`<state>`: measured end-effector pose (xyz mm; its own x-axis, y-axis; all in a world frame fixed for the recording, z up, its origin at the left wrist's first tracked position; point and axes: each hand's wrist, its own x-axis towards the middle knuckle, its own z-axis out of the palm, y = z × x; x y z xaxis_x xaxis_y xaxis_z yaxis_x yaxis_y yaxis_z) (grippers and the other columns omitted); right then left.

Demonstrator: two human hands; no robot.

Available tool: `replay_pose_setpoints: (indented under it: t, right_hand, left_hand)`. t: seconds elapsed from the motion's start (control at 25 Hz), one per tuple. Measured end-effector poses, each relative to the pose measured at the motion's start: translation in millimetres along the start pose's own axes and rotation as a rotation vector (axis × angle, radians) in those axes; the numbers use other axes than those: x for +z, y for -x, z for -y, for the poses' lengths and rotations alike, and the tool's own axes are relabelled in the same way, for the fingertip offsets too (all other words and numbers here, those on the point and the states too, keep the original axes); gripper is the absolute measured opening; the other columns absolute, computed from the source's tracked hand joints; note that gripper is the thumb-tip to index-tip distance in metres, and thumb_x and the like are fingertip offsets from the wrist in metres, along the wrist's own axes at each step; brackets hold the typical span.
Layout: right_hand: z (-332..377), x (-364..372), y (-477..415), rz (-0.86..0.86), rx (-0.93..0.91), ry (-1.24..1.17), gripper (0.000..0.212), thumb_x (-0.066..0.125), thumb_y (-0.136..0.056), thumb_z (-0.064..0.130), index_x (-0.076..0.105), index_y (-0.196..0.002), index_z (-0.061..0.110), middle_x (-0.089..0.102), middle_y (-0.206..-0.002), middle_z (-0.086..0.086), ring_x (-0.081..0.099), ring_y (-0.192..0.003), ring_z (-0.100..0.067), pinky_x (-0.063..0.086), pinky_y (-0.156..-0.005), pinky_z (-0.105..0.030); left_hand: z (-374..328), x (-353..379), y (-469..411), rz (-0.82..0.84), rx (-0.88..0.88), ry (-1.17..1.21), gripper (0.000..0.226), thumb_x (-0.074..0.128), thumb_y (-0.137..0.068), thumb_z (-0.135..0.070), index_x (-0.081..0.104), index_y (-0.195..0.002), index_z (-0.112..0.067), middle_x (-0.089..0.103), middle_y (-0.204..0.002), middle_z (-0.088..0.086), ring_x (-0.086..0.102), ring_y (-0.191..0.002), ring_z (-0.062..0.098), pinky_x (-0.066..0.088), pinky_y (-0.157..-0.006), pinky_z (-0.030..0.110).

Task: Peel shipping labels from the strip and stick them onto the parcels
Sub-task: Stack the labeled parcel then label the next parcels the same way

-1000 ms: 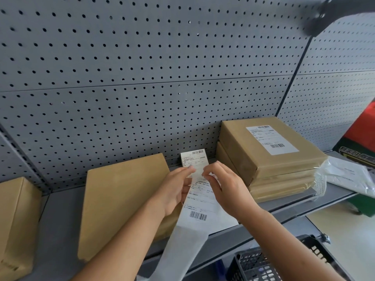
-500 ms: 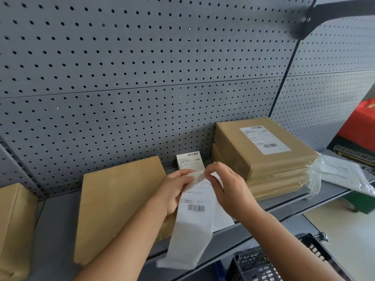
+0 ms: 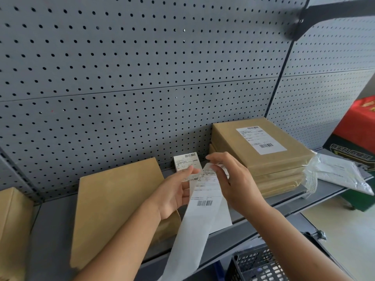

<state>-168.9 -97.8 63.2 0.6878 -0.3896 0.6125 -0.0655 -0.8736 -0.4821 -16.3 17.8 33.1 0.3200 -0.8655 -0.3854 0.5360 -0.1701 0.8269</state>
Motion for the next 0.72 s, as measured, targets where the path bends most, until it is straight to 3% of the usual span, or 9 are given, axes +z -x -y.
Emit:
replay_pose_setpoints:
  t: [0.12, 0.24, 0.36, 0.52, 0.6, 0.72]
  right_hand:
    - [3.2, 1.2, -4.0, -0.016, -0.008, -0.009, 0.024, 0.054, -0.101, 0.009, 0.054, -0.12, 0.024, 0.065, -0.108, 0.008, 0.061, -0.095, -0.006, 0.052, -0.077, -0.025]
    - [6.4, -1.0, -10.4, -0.058, -0.018, 0.0, 0.023, 0.055, -0.1, 0.006, 0.058, -0.119, 0.018, 0.066, -0.107, 0.004, 0.062, -0.096, -0.01, 0.052, -0.077, -0.029]
    - [9.2, -8.2, -15.5, -0.102, -0.037, 0.009, 0.023, 0.055, -0.098, 0.002, 0.061, -0.118, 0.013, 0.067, -0.106, 0.0, 0.062, -0.097, -0.011, 0.05, -0.079, -0.028]
    - [18.1, -26.8, -24.6, -0.163, -0.06, -0.006, 0.024, 0.054, -0.097, -0.001, 0.061, -0.117, 0.011, 0.068, -0.101, -0.002, 0.062, -0.096, -0.012, 0.047, -0.08, -0.02]
    - [23.3, -35.8, -30.6, -0.198, -0.075, 0.0, 0.024, 0.054, -0.097, -0.002, 0.061, -0.116, 0.011, 0.067, -0.1, -0.003, 0.061, -0.094, -0.014, 0.044, -0.08, -0.016]
    - [32.7, -48.1, -39.7, -0.248, -0.107, 0.015, 0.023, 0.055, -0.097, -0.003, 0.062, -0.115, 0.01, 0.065, -0.099, -0.002, 0.06, -0.092, -0.013, 0.043, -0.079, -0.014]
  left_hand:
    - [4.3, 6.4, 2.7, 0.049, 0.018, -0.062, 0.035, 0.068, -0.096, -0.021, 0.065, -0.131, -0.015, 0.073, -0.122, 0.02, 0.07, -0.099, 0.027, 0.058, -0.083, 0.039]
    - [8.1, 9.2, -1.4, -0.053, 0.034, -0.128, 0.033, 0.072, -0.092, -0.012, 0.068, -0.124, -0.015, 0.076, -0.116, 0.018, 0.071, -0.102, 0.031, 0.057, -0.085, 0.041]
    - [7.7, 10.1, -6.4, -0.182, 0.085, -0.242, 0.027, 0.078, -0.087, -0.017, 0.074, -0.114, -0.019, 0.08, -0.108, 0.007, 0.075, -0.103, 0.027, 0.058, -0.092, 0.047]
    - [10.7, 13.4, -22.0, -0.3, 0.112, -0.487, 0.011, 0.083, -0.078, -0.03, 0.08, -0.089, -0.027, 0.073, -0.118, -0.003, 0.066, -0.112, 0.025, 0.056, -0.097, 0.051]
    - [16.6, 12.4, -33.4, -0.307, 0.114, -0.526, 0.007, 0.074, -0.081, -0.026, 0.08, -0.081, -0.029, 0.068, -0.128, 0.004, 0.064, -0.113, 0.029, 0.059, -0.092, 0.049]
    - [23.5, 15.4, -34.3, -0.281, 0.186, -0.845, 0.024, 0.057, -0.096, -0.011, 0.074, -0.099, -0.028, 0.067, -0.125, 0.002, 0.066, -0.093, 0.018, 0.057, -0.07, 0.026]
